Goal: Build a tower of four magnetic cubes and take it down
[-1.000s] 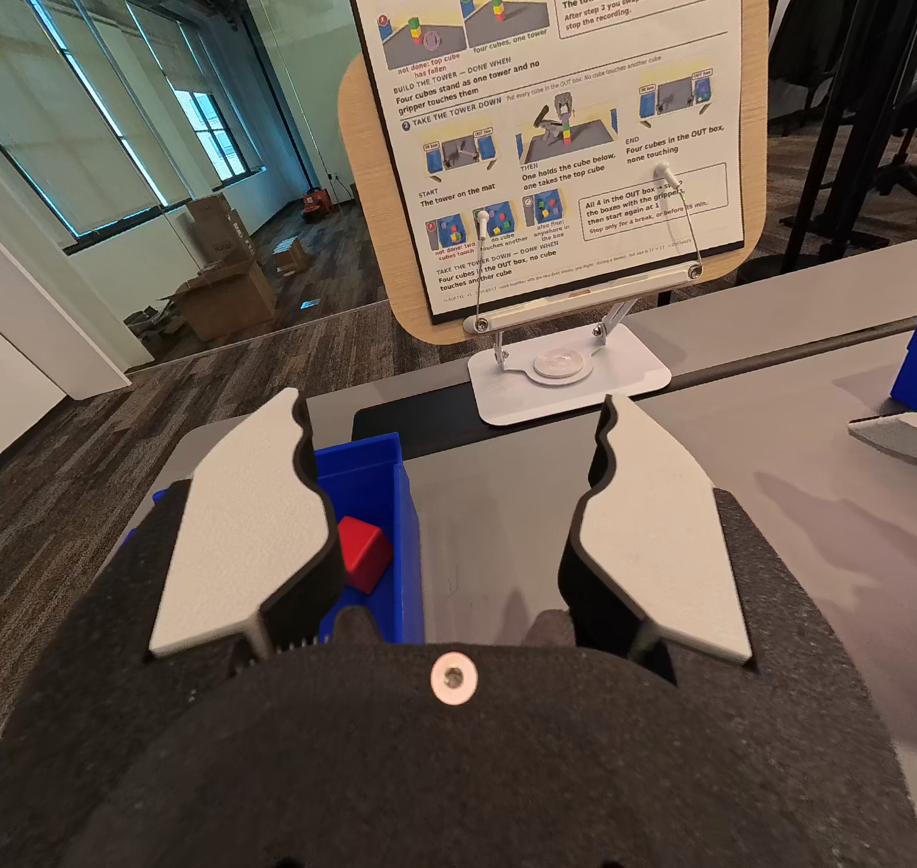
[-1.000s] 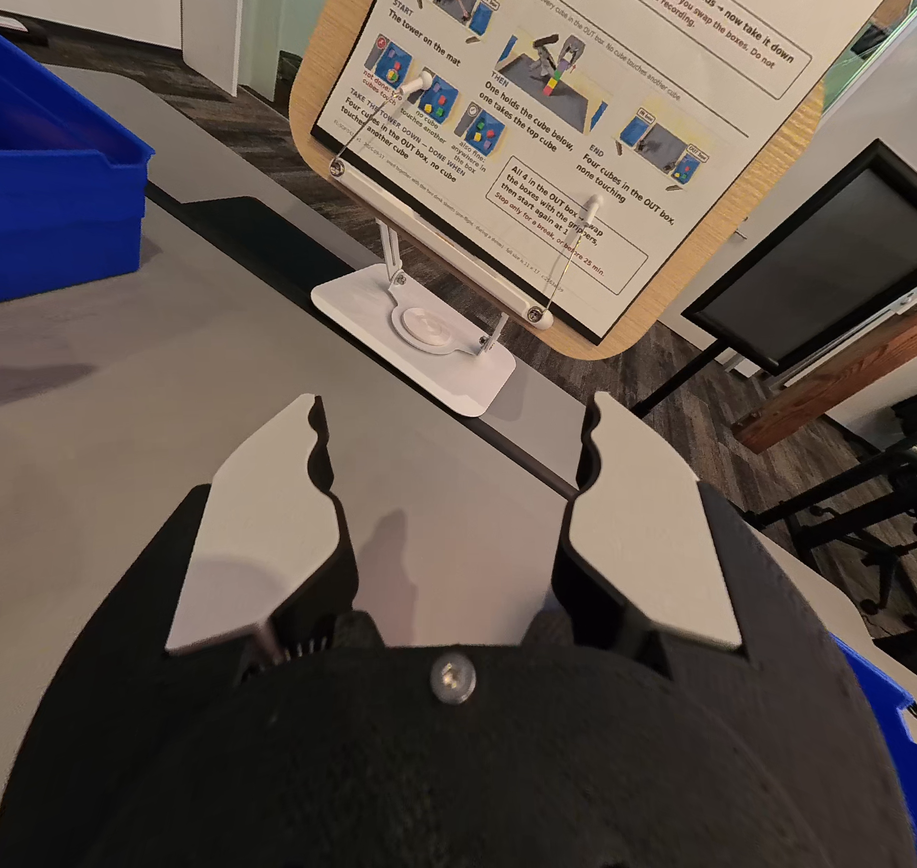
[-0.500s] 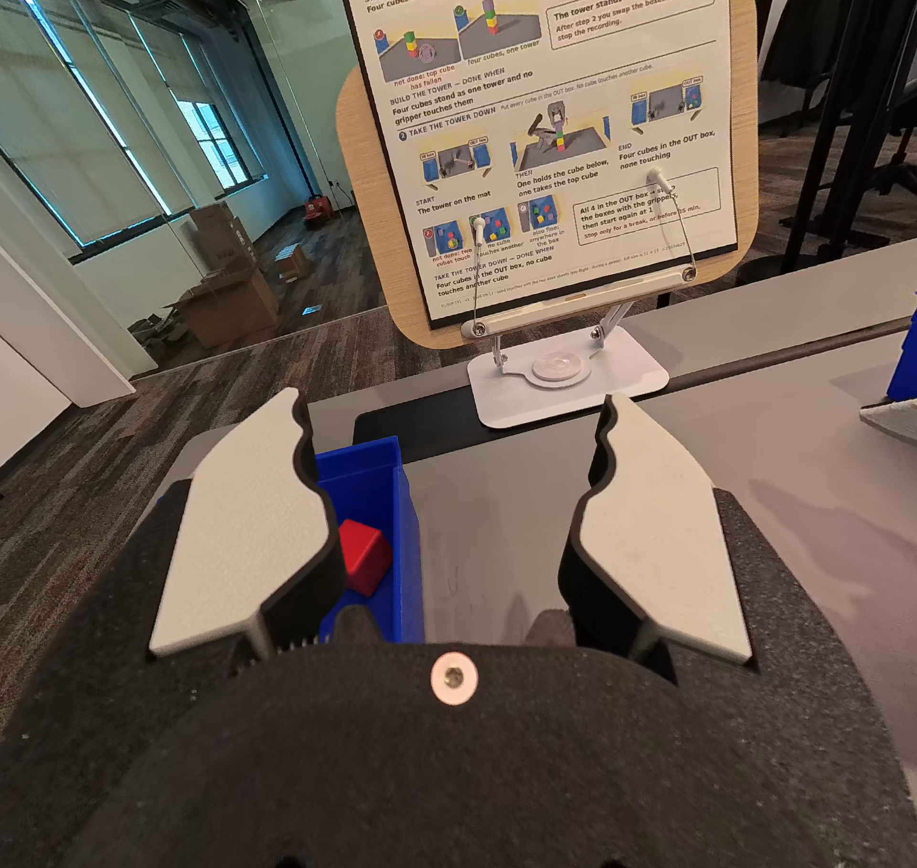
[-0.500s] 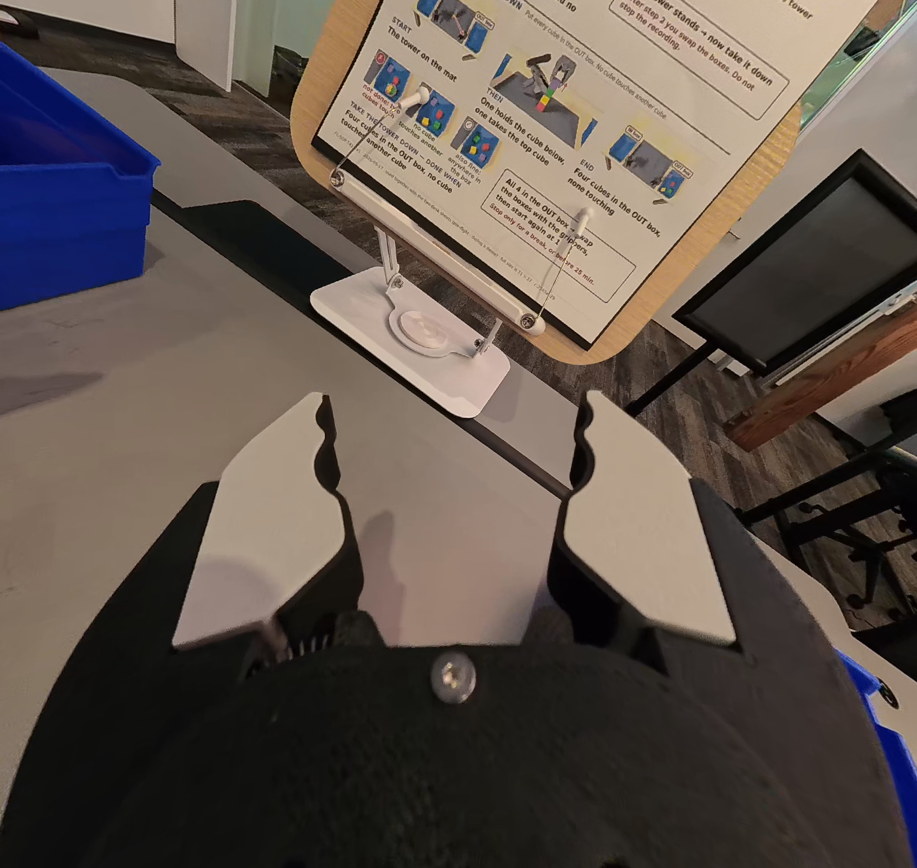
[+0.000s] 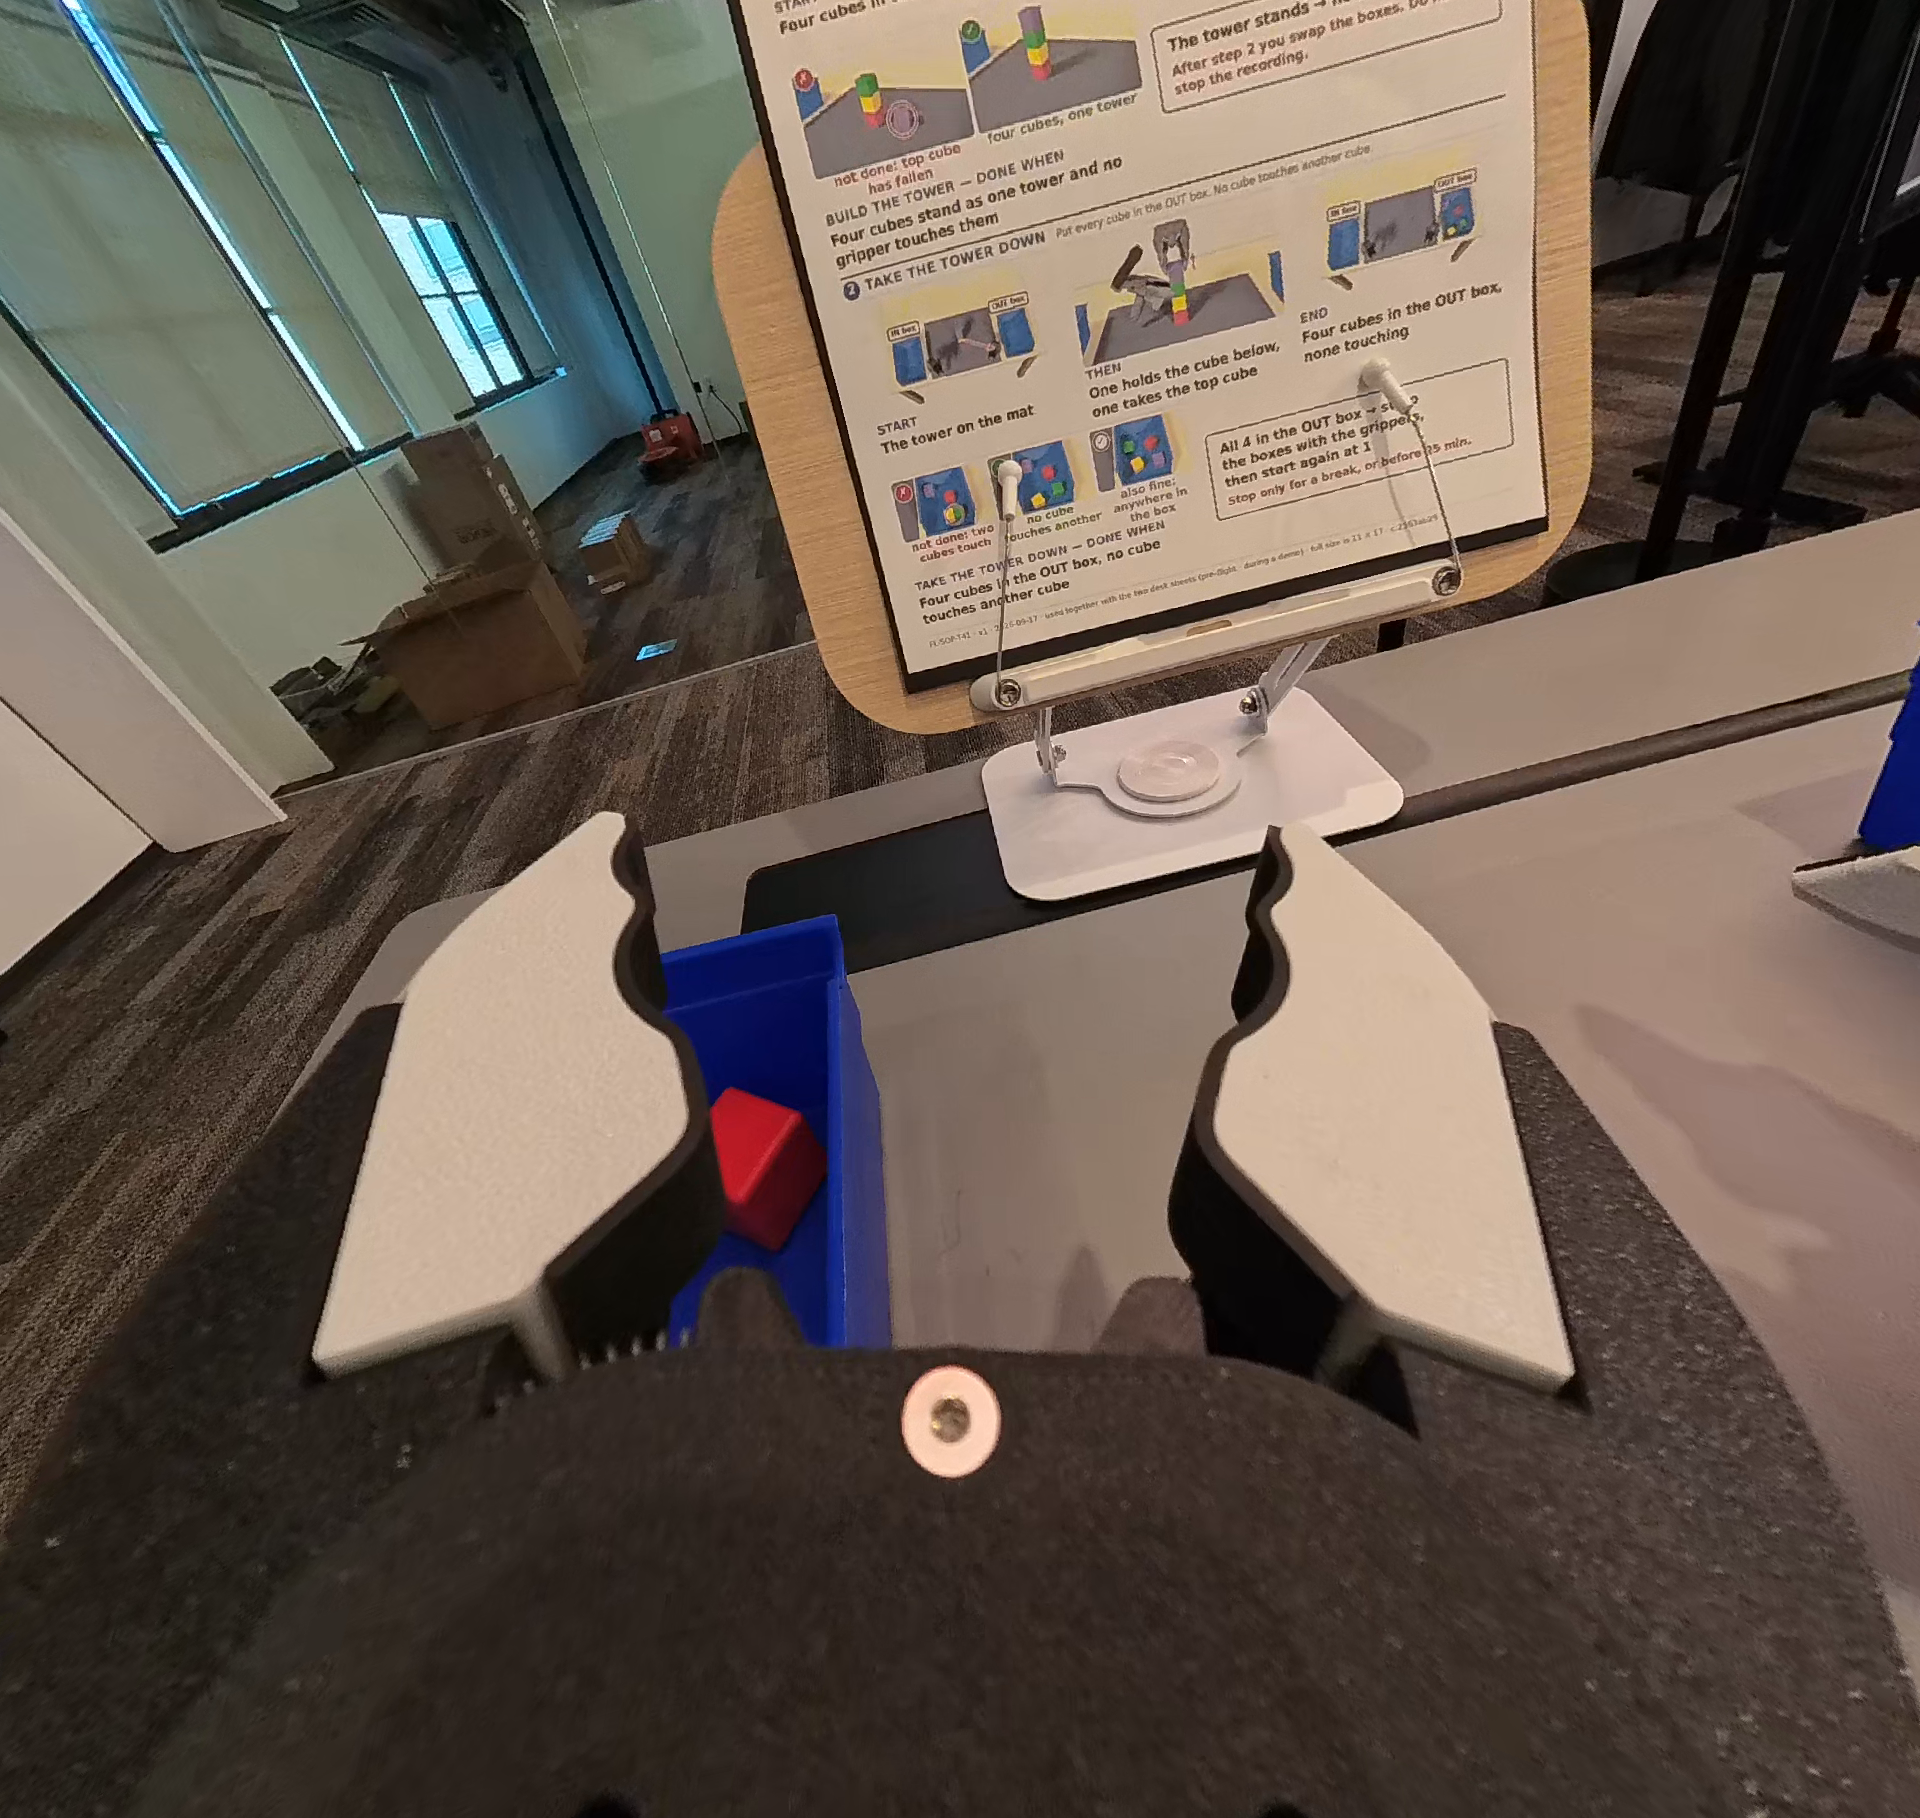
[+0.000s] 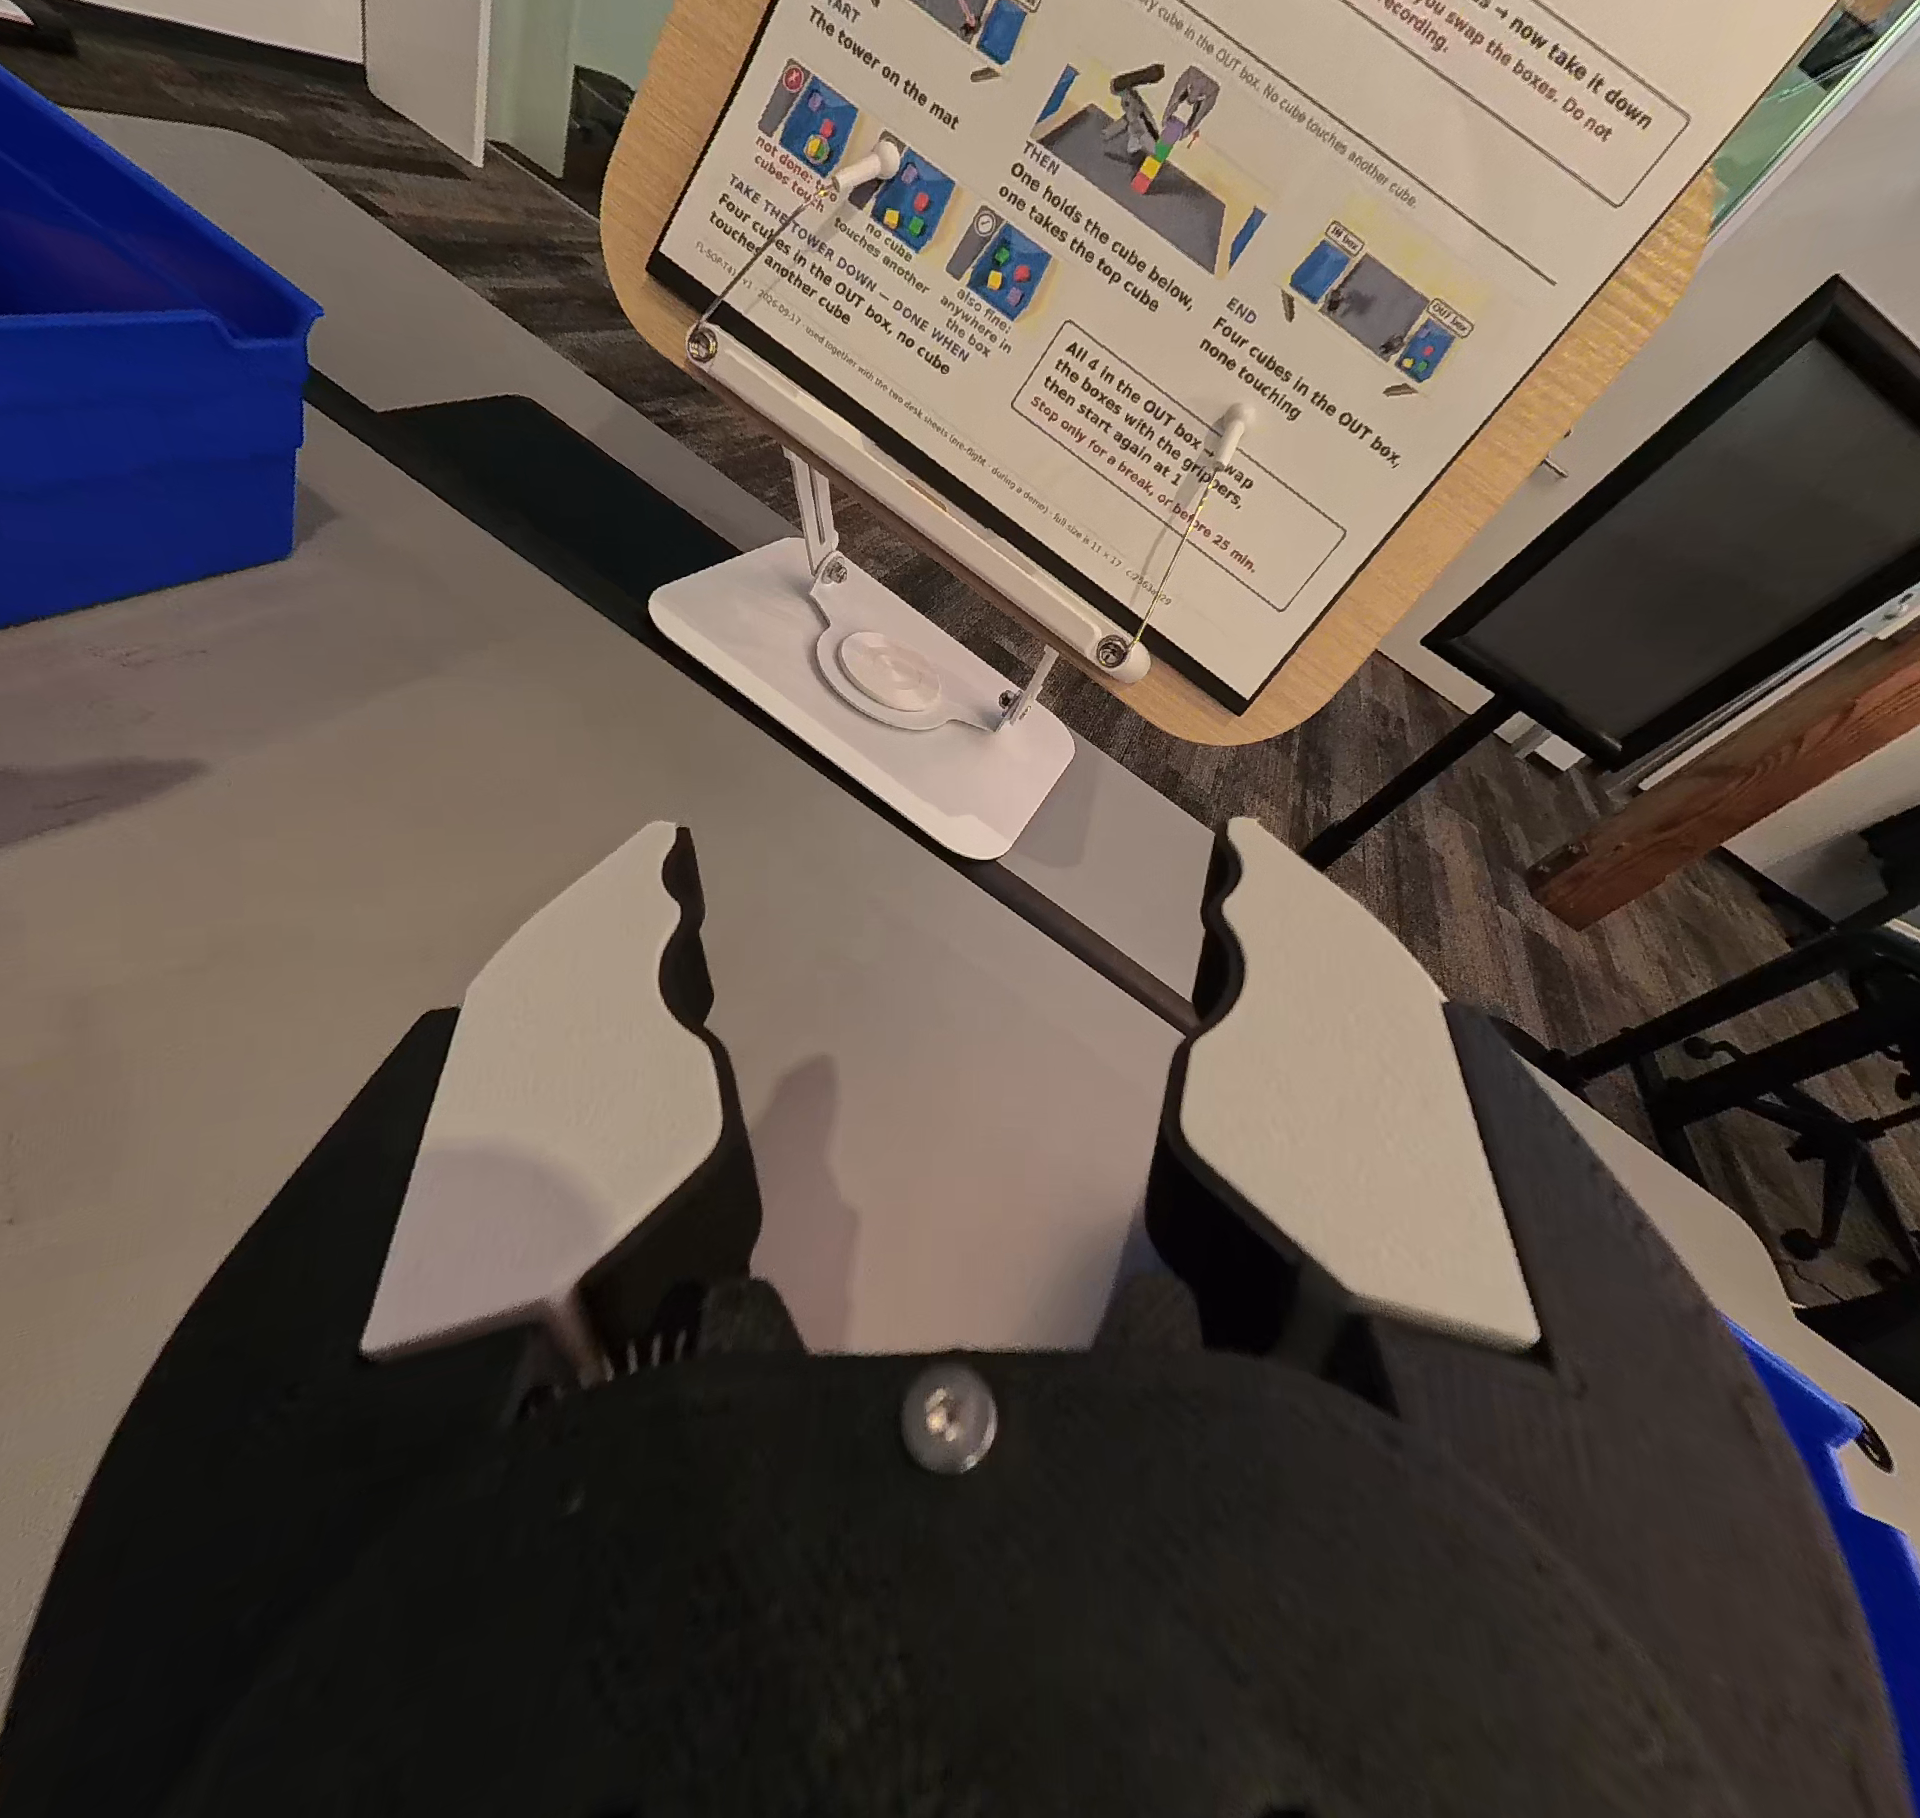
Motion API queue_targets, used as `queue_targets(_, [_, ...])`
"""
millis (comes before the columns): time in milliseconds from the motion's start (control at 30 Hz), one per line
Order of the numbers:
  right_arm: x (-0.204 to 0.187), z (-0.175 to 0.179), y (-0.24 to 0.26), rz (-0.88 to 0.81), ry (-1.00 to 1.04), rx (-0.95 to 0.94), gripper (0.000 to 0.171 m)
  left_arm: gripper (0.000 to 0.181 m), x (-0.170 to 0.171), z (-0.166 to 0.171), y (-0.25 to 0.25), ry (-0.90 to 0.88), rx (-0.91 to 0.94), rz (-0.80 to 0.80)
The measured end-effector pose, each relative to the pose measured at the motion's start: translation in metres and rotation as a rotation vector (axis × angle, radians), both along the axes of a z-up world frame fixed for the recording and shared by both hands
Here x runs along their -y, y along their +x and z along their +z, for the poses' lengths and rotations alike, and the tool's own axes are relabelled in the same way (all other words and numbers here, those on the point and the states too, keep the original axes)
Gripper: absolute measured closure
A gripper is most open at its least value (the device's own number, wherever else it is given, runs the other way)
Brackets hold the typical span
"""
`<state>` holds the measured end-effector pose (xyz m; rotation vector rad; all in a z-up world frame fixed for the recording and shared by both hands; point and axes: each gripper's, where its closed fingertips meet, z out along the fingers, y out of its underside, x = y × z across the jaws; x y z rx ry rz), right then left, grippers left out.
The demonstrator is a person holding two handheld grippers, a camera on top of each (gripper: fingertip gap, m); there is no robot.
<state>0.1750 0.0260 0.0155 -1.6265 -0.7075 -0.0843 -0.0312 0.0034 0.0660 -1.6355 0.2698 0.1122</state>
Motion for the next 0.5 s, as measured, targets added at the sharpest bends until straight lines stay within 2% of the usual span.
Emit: queue_targets(500, [-0.0014,-0.0042,0.0008,-0.005,-0.026,0.004,0.078,0.073,-0.001,-0.0019,0.0002,-0.006,-0.002,0.001])
